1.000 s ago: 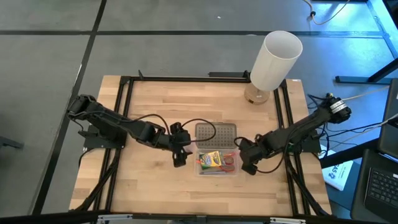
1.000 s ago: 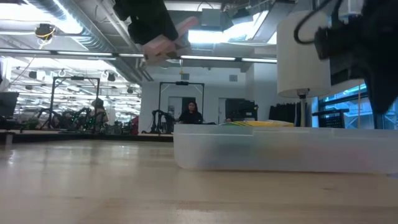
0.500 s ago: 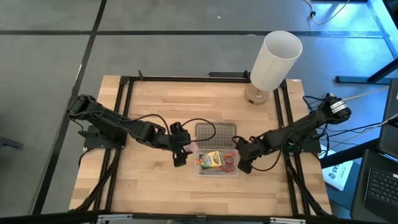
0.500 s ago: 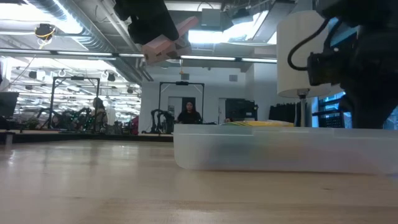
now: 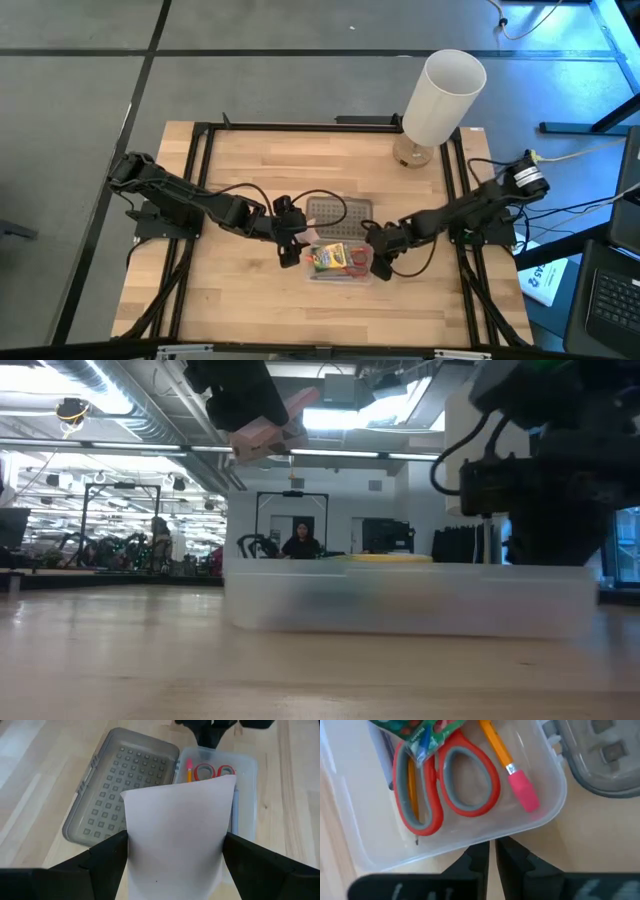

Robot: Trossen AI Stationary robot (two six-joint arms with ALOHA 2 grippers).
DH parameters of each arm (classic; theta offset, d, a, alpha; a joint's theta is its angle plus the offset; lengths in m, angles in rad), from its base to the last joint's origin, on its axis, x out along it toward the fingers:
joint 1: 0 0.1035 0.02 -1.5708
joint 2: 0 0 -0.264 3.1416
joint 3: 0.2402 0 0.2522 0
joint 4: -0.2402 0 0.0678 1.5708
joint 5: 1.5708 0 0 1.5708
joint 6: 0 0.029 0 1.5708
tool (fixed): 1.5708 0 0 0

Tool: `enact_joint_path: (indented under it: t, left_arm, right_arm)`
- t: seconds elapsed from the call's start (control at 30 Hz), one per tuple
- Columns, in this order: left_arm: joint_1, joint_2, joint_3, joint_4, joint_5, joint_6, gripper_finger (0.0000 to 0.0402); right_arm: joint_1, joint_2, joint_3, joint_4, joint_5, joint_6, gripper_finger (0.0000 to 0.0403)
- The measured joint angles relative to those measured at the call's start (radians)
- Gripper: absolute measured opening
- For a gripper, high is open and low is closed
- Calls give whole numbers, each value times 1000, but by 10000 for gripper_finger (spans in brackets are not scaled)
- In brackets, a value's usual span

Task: Pack school essentials
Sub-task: Put the pink sticky note into the supply box

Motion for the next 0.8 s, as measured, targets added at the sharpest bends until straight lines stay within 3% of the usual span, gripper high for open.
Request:
enact_joint_path:
  t: [0.8]
  left_arm:
    - [-31, -1, 1, -91, 18, -60, 302]
  right_arm:
    - [-156, 351, 442, 12, -50, -417, 35]
